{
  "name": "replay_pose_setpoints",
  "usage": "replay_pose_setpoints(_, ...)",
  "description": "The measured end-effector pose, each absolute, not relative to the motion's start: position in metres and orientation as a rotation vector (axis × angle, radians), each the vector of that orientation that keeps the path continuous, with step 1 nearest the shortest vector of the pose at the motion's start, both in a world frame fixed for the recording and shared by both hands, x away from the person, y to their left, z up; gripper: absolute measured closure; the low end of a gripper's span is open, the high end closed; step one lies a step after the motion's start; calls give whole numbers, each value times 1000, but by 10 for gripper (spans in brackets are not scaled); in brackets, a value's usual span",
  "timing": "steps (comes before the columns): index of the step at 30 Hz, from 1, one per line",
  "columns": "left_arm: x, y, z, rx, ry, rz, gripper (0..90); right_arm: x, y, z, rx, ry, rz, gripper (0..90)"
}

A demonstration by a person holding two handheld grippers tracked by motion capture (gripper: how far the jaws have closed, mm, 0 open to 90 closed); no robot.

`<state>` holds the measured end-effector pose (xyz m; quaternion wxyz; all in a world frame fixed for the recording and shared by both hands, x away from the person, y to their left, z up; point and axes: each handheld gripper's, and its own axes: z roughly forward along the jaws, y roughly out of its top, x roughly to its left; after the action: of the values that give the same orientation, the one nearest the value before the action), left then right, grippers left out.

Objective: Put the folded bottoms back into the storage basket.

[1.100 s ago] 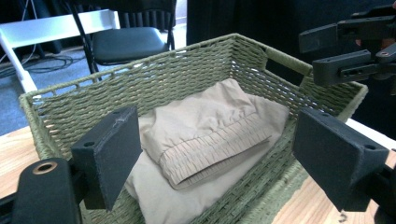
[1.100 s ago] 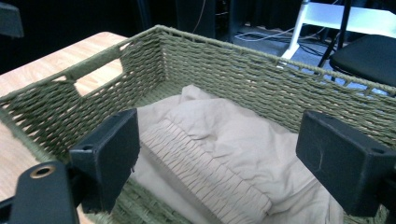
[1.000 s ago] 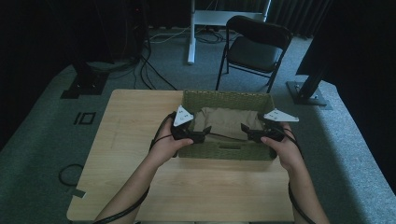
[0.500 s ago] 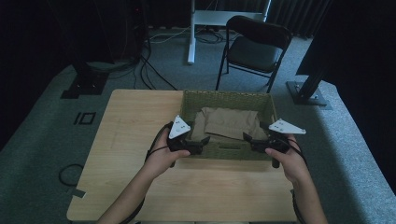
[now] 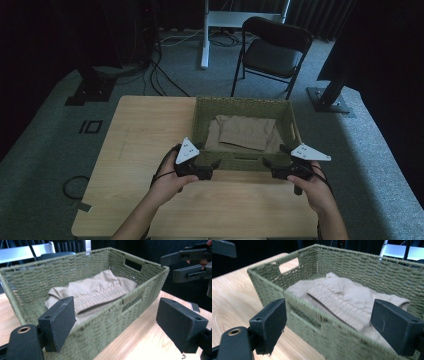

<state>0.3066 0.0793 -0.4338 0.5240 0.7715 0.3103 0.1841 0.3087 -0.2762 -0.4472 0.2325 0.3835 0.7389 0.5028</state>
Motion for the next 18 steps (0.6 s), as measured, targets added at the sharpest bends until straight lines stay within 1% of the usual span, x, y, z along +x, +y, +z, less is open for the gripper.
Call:
replay_pose_setpoints(8,300,85,-457,1858,779,402,168,300,-281,-469,1082,2059,1344,132)
replay_pose_setpoints(18,294,93,-486,1913,810,367,168,295,-282,-494,1103,2105,1280,130)
